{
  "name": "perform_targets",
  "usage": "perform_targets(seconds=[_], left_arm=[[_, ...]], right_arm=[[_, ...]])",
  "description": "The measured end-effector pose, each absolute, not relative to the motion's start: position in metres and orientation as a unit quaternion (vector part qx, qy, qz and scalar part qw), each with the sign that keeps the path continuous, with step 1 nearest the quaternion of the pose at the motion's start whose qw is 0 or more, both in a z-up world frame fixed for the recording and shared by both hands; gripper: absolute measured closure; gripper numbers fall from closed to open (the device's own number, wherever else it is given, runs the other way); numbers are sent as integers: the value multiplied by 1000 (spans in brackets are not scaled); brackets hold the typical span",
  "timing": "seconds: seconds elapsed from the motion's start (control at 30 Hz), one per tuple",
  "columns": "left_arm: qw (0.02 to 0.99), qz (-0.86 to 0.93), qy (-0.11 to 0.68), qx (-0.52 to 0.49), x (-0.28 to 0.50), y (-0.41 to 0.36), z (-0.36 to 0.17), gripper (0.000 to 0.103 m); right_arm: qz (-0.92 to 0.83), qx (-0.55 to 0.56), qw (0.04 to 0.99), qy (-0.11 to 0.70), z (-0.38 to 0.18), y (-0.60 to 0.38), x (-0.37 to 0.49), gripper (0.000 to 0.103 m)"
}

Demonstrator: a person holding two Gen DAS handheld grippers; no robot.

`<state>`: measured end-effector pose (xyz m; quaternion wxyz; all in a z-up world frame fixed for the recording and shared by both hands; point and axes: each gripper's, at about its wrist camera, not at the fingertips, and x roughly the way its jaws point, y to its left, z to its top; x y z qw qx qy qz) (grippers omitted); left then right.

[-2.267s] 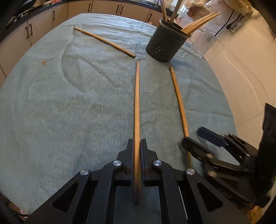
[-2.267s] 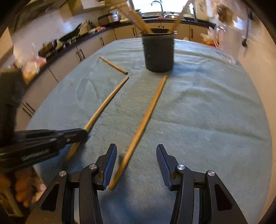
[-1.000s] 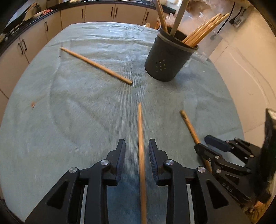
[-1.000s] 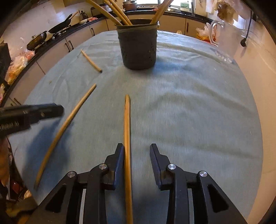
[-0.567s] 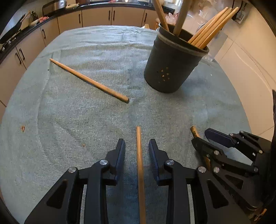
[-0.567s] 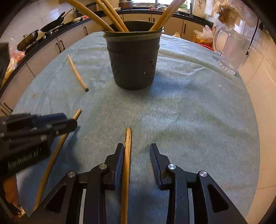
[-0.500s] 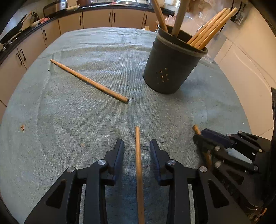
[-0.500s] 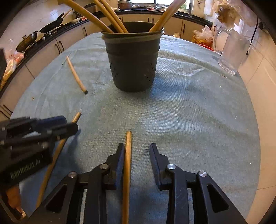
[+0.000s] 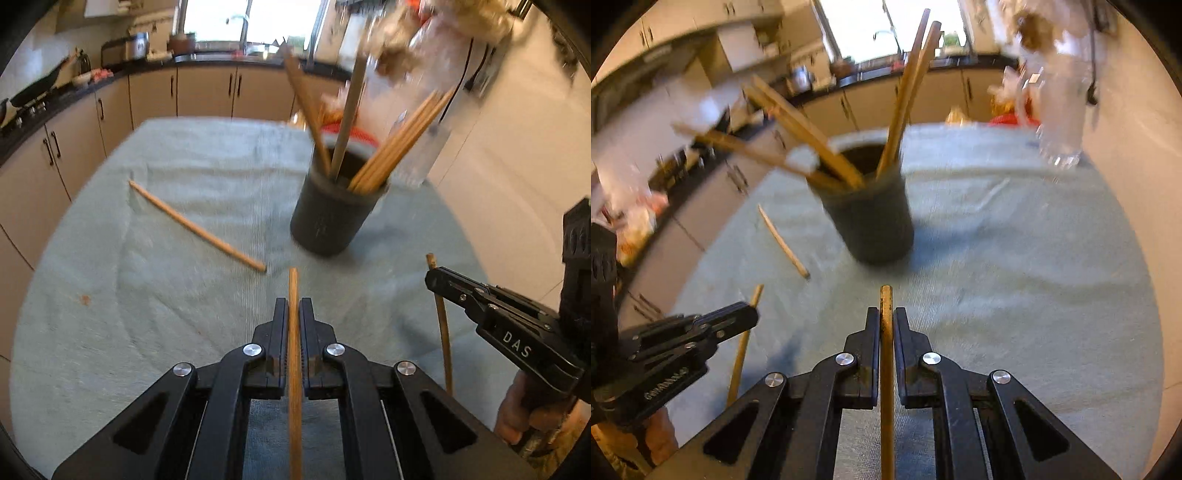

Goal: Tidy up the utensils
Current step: 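Lift both held chopsticks upright and carry them toward the holder cup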

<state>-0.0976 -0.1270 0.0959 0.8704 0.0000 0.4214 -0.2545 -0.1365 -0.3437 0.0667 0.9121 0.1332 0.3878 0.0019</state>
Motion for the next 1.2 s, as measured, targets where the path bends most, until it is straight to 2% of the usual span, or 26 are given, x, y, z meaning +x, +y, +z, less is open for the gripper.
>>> perform_targets(seconds=[0.23,0.4,1.2], left_arm=[[914,-253,316,-32,-129,-110,158,98],[928,-243,281,-21,-147,-109,161,98],[926,-253,280,-1,-192,-100,187,98]], right_arm=[[-29,137,956,257,122,-348,-178,95],[-65,128,970,197,134,-345,-205,95],[-56,124,973,186,166,-342,-266,95]])
